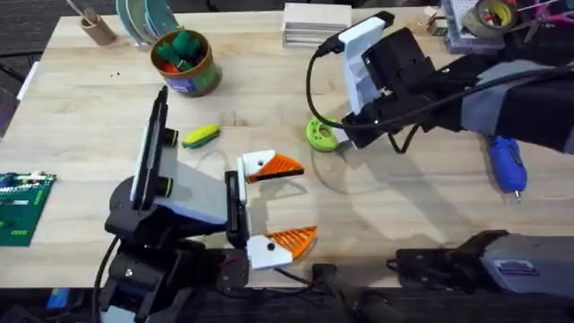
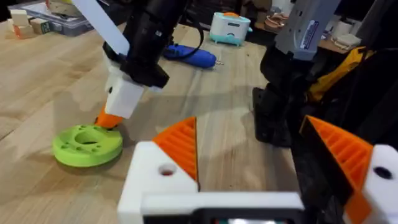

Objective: Pick up the gripper from the table and insert it into the empty holder that is missing its gripper. Then pick up a screw, insert it into the mounting hole, and use the screwdriver to tighten it. Finally, clean up the table by picking up the vegetable and placing it into the bucket.

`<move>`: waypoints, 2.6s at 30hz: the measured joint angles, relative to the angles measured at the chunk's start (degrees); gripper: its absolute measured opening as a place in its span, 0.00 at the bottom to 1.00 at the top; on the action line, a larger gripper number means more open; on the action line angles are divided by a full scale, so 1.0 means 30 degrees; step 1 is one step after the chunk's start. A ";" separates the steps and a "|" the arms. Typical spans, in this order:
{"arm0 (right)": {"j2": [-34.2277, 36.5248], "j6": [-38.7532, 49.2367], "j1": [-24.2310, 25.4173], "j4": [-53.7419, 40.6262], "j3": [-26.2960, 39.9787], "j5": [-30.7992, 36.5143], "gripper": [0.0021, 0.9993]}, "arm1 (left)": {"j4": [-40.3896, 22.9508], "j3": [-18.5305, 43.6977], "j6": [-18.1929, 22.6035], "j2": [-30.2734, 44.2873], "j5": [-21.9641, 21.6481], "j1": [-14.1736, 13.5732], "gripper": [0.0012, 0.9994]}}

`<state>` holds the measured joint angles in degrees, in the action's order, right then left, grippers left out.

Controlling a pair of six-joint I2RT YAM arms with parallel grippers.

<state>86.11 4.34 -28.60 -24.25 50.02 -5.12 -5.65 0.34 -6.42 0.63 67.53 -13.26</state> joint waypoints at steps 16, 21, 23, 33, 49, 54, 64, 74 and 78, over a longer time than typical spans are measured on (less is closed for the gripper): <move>0.0000 0.0286 0.0000 -0.1647 0.1973 0.2092 0.02 | -0.0444 0.0001 0.0007 0.0005 0.0117 0.0000 0.99; 0.0000 0.0311 0.0000 -0.1676 0.1981 0.2270 0.02 | -0.0452 0.0000 0.0007 0.0003 0.0131 0.0000 0.99; 0.0066 0.0364 0.0000 -0.1804 0.1988 0.2285 0.02 | -0.0452 0.0000 0.0007 0.0000 0.0131 0.0000 0.99; 0.1421 0.0430 0.0000 -0.2309 0.2061 0.2278 0.07 | -0.0452 0.0000 0.0007 0.0005 0.0131 0.0000 0.99; 0.1428 0.0423 0.0000 -0.2499 0.2061 0.2182 0.31 | -0.0452 0.0007 0.0007 -0.0002 0.0138 0.0000 0.99; 0.1428 0.0423 0.0000 -0.2487 0.2061 0.1909 0.32 | -0.0452 0.0003 0.0007 0.0005 0.0134 0.0000 0.99; 0.1428 0.0423 0.0000 -0.2506 0.2061 0.1819 0.39 | -0.0457 0.0005 0.0007 0.0005 0.0133 0.0000 0.99; 0.1428 0.0421 0.0000 -0.2506 0.2061 0.1819 0.27 | -0.0459 0.0000 0.0007 0.0003 0.0131 0.0000 0.99; 0.1428 0.0422 0.0000 -0.2572 0.2061 0.1819 0.27 | -0.0452 0.0000 0.0007 0.0005 0.0138 0.0000 0.99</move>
<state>90.39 5.60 -28.60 -31.97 56.21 0.34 -7.01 0.34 -6.39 0.64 67.94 -13.26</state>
